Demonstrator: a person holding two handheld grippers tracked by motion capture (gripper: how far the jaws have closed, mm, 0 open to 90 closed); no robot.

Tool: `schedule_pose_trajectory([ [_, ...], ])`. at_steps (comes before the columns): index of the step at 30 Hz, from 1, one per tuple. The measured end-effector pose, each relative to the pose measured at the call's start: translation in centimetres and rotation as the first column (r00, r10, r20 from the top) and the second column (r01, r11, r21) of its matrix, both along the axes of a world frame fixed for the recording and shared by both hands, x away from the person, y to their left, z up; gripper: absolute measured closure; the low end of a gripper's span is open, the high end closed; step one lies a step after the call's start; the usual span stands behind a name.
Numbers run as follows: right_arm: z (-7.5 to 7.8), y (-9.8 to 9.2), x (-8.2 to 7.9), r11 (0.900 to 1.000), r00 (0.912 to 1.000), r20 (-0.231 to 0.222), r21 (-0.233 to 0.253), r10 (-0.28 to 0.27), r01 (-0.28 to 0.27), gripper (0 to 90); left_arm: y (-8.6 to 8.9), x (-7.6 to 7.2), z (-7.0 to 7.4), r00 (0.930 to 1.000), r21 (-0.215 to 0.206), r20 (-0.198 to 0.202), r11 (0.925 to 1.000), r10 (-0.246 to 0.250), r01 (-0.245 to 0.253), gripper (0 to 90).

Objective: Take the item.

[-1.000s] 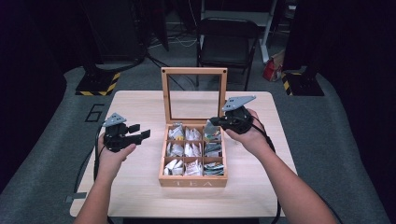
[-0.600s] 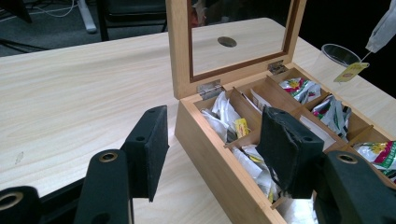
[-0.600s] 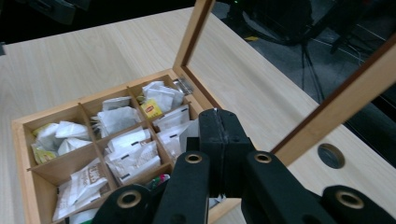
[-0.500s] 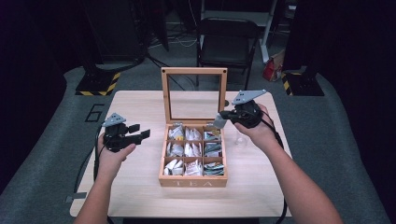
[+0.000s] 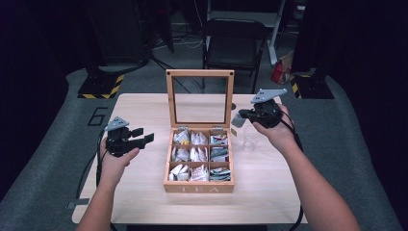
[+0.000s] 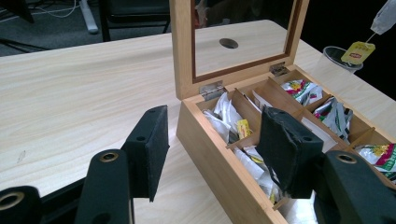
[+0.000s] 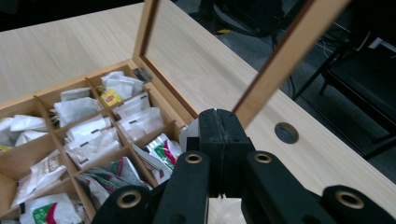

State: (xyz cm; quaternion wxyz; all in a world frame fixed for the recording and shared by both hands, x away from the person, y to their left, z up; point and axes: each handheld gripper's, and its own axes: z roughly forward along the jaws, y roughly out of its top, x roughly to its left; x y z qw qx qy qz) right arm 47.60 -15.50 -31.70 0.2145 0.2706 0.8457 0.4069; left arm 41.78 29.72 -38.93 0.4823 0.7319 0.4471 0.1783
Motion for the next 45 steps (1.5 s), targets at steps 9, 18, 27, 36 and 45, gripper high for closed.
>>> schedule_pose_trajectory([
  [9,-0.4,-2.2,0.5,0.999,0.9988,-0.001,-0.002,-0.050,0.050,90.0,0.1,0.0,0.0,1.0000,-0.002,-0.003,1.0000,0.006,-0.006,42.9],
  [18,-1.0,-3.8,0.6,0.995,0.9951,-0.011,-0.029,-0.098,0.098,90.0,0.2,0.0,0.0,1.0000,-0.002,-0.001,1.0000,0.009,-0.009,42.9],
  [27,-1.9,-4.9,1.1,0.990,0.9900,-0.023,-0.040,-0.139,0.138,89.9,0.2,0.1,-0.1,1.0000,0.001,-0.006,1.0000,0.007,-0.007,42.9],
  [36,-3.2,-5.4,1.5,0.984,0.9850,-0.028,-0.063,-0.170,0.168,90.0,0.3,0.0,-0.1,0.9999,-0.006,-0.003,0.9999,0.012,-0.012,43.0],
  [45,-5.1,-5.3,1.8,0.981,0.9827,-0.047,-0.090,-0.179,0.174,90.0,0.3,0.1,-0.2,0.9999,-0.005,-0.005,0.9999,0.013,-0.013,43.0],
])
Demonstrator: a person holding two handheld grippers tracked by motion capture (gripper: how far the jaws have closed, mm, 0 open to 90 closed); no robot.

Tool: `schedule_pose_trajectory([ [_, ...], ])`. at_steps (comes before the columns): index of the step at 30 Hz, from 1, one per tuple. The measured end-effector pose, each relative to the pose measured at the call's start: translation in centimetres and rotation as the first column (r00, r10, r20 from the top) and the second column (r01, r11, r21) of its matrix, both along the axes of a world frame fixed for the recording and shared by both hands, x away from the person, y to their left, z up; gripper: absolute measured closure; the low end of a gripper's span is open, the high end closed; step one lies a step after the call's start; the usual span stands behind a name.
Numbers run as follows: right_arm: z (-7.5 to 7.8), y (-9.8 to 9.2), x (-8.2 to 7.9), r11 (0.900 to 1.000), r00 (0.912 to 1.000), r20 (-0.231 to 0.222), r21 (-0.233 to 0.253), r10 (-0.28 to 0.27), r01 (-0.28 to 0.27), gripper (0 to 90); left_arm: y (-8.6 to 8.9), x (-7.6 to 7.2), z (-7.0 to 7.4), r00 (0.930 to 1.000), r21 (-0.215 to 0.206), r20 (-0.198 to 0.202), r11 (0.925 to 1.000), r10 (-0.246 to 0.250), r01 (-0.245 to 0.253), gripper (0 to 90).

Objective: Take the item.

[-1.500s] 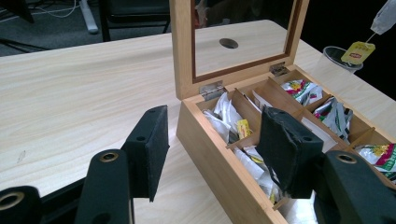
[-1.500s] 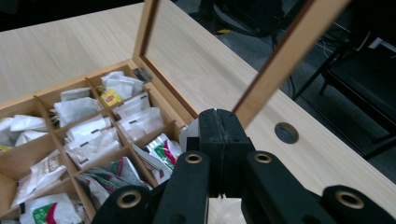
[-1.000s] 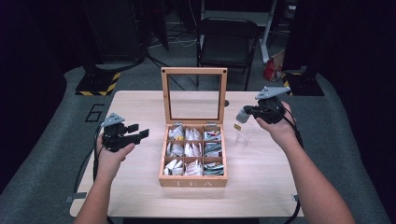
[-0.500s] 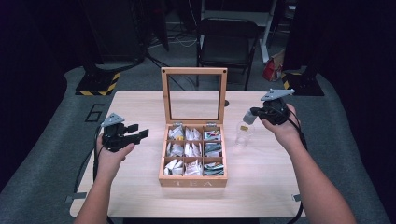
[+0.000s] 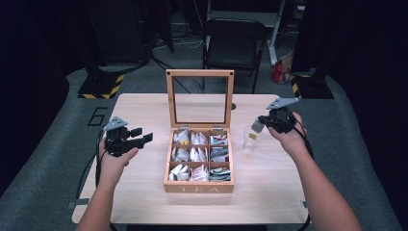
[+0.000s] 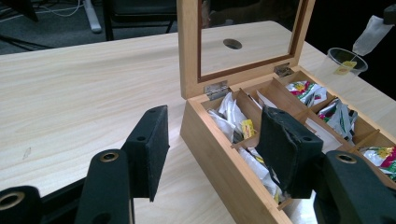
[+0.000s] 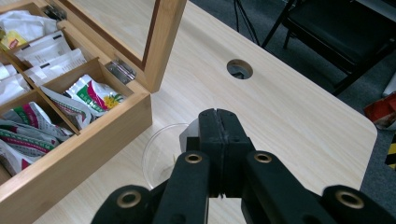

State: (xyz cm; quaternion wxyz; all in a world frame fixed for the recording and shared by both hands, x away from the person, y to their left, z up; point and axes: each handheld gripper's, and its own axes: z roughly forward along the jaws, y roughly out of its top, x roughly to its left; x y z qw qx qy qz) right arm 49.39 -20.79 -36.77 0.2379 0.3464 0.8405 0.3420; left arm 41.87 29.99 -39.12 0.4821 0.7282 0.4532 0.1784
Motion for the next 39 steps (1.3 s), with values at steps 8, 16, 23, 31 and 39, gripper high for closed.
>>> schedule_pose_trajectory([
  [8,-1.6,0.2,0.0,1.000,0.9998,-0.006,0.004,-0.021,0.021,89.9,-0.1,0.0,-0.1,1.0000,0.010,-0.006,0.9999,-0.007,0.007,43.1],
  [16,-3.3,0.8,0.1,1.000,0.9996,-0.022,0.001,-0.020,0.020,89.9,-0.2,0.0,-0.1,0.9999,0.011,-0.004,0.9999,-0.010,0.010,43.1],
  [23,-4.1,1.3,0.1,0.999,0.9990,-0.027,0.004,-0.035,0.035,89.9,-0.1,0.0,-0.1,1.0000,0.010,-0.003,0.9999,-0.008,0.008,43.1],
  [31,-4.8,1.4,0.3,0.999,0.9986,-0.029,-0.014,-0.044,0.044,89.9,-0.2,0.0,-0.1,1.0000,0.010,-0.004,0.9999,-0.006,0.006,43.1],
  [39,-5.8,1.7,0.6,0.998,0.9979,-0.044,-0.032,-0.047,0.046,89.2,0.1,0.0,-0.1,1.0000,0.006,-0.001,1.0000,-0.002,0.002,43.1],
])
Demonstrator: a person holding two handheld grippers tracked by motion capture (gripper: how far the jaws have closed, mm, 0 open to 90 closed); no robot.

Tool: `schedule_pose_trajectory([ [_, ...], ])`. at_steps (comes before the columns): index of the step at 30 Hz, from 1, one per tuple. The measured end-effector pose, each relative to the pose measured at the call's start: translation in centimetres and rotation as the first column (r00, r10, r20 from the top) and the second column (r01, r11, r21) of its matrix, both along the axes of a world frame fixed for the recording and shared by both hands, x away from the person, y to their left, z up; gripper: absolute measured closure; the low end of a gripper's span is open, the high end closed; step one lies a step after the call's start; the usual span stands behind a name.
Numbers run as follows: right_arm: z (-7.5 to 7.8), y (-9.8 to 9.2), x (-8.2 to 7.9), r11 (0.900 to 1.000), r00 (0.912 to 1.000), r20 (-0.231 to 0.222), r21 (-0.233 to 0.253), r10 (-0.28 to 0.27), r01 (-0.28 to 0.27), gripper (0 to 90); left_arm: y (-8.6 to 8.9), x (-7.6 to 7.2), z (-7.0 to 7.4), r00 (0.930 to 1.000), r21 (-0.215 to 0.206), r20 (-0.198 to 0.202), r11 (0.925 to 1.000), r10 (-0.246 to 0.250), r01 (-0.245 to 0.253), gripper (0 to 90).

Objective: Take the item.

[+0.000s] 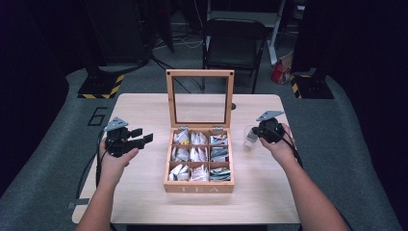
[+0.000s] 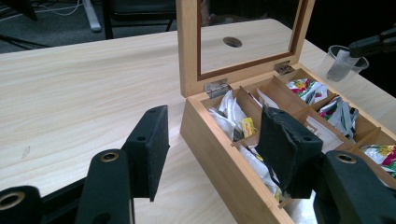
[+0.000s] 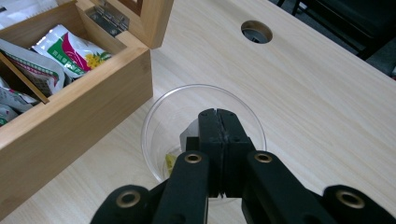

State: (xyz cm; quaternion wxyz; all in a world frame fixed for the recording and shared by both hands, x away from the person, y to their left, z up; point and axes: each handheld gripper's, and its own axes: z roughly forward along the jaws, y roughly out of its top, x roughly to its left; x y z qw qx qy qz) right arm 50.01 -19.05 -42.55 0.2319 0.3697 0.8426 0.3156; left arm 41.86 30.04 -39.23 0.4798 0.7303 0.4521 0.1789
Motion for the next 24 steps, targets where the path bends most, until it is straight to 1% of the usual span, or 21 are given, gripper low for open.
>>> schedule_pose_trajectory([
  [2,-0.1,-0.1,0.1,1.000,0.9999,-0.001,-0.006,0.011,-0.011,87.3,0.0,0.0,0.0,1.0000,-0.003,0.000,1.0000,0.003,-0.003,43.1],
  [4,-0.2,0.1,0.2,1.000,1.0000,-0.004,-0.005,-0.007,0.007,83.5,0.0,0.0,0.0,1.0000,-0.003,-0.001,1.0000,0.002,-0.002,43.1],
  [5,-0.2,0.1,0.1,1.000,0.9999,-0.009,-0.002,-0.012,0.012,83.7,0.0,0.0,0.0,1.0000,-0.004,0.000,1.0000,0.004,-0.004,43.1],
  [8,0.1,0.0,0.0,1.000,0.9999,-0.013,-0.009,0.008,-0.009,83.9,0.0,0.0,0.0,1.0000,-0.005,0.001,1.0000,0.005,-0.005,43.1],
  [10,0.2,0.1,-0.1,1.000,1.0000,0.002,0.002,0.000,0.000,83.7,0.0,0.0,0.1,1.0000,-0.003,0.000,1.0000,0.003,-0.003,43.1],
  [11,0.4,0.1,-0.1,1.000,0.9999,-0.002,-0.002,0.010,-0.010,83.3,0.0,0.0,0.1,1.0000,-0.003,0.000,1.0000,0.001,-0.001,43.1],
  [13,0.7,0.2,-0.3,1.000,1.0000,0.005,0.007,0.004,-0.004,80.4,0.0,0.0,0.1,1.0000,-0.002,0.002,1.0000,0.002,-0.002,43.1],
  [15,0.8,0.3,-0.3,1.000,1.0000,0.005,0.015,0.002,-0.002,79.5,0.0,0.0,0.1,1.0000,-0.005,0.002,1.0000,0.003,-0.003,43.1],
  [16,0.9,0.3,-0.3,1.000,0.9999,0.014,0.017,0.008,-0.008,78.8,0.1,-0.1,0.1,1.0000,-0.001,0.002,1.0000,0.002,-0.002,43.1],
  [17,1.2,0.3,-0.5,1.000,0.9997,0.011,0.004,0.023,-0.023,78.0,0.1,-0.1,0.1,1.0000,-0.002,0.002,1.0000,0.002,-0.002,43.1],
  [18,1.4,0.5,-0.6,1.000,0.9998,0.011,0.020,0.016,-0.016,77.2,0.1,-0.1,0.1,1.0000,-0.002,0.000,1.0000,0.003,-0.003,43.1],
  [19,1.8,0.6,-0.6,0.999,0.9994,0.014,0.031,0.032,-0.032,74.3,0.1,-0.1,0.1,1.0000,-0.002,0.000,1.0000,0.003,-0.003,43.1],
  [23,2.1,0.9,-0.7,0.998,0.9994,0.006,0.047,0.034,-0.034,71.9,0.0,-0.1,0.1,1.0000,-0.001,0.003,1.0000,0.002,-0.002,43.1],
  [24,2.2,1.0,-0.5,0.998,0.9983,0.021,0.044,0.054,-0.055,71.2,0.0,-0.1,0.1,1.0000,-0.001,0.003,1.0000,0.002,-0.002,43.1],
])
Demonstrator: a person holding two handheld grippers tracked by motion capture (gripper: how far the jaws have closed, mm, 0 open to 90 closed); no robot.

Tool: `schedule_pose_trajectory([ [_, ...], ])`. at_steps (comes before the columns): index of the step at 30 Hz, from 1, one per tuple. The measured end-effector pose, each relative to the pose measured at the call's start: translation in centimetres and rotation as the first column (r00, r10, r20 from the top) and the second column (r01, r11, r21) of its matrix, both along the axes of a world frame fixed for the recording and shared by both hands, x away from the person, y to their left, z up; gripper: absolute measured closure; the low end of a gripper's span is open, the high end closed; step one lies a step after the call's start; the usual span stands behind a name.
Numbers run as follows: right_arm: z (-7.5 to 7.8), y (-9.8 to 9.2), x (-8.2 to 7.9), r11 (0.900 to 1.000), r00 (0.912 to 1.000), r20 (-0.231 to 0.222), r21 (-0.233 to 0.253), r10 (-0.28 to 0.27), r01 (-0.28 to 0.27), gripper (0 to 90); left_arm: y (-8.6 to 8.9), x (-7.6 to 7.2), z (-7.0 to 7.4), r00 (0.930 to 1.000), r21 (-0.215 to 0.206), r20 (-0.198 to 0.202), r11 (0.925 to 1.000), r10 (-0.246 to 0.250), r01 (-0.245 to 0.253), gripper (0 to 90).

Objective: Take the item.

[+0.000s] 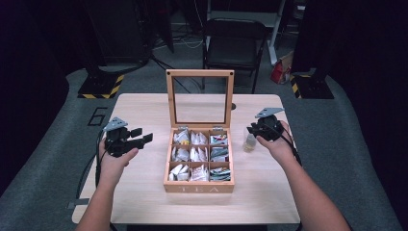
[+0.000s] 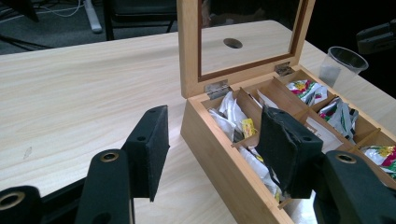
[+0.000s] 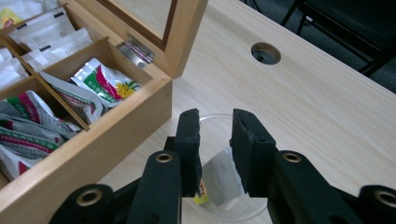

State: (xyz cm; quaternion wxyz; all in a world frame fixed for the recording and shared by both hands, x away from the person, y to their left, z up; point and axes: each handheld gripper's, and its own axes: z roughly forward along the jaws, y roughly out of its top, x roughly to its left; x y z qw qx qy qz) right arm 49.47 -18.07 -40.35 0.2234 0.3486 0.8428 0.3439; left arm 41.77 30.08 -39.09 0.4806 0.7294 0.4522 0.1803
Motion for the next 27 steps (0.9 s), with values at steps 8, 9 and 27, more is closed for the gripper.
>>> schedule_pose_trajectory([
  [8,1.0,1.7,0.1,0.999,0.9998,-0.006,0.051,0.020,-0.020,54.8,0.0,0.1,-0.1,1.0000,0.004,-0.005,1.0000,0.000,0.000,41.8],
  [9,1.1,2.0,0.0,0.998,0.9998,-0.008,0.058,0.021,-0.020,53.7,0.0,0.1,0.0,1.0000,0.007,-0.003,1.0000,-0.002,0.002,41.4],
  [27,2.3,6.0,0.9,0.993,0.9960,0.017,0.083,0.088,-0.089,41.7,-0.1,0.4,-0.1,0.9999,0.010,-0.002,0.9999,-0.010,0.010,41.0],
])
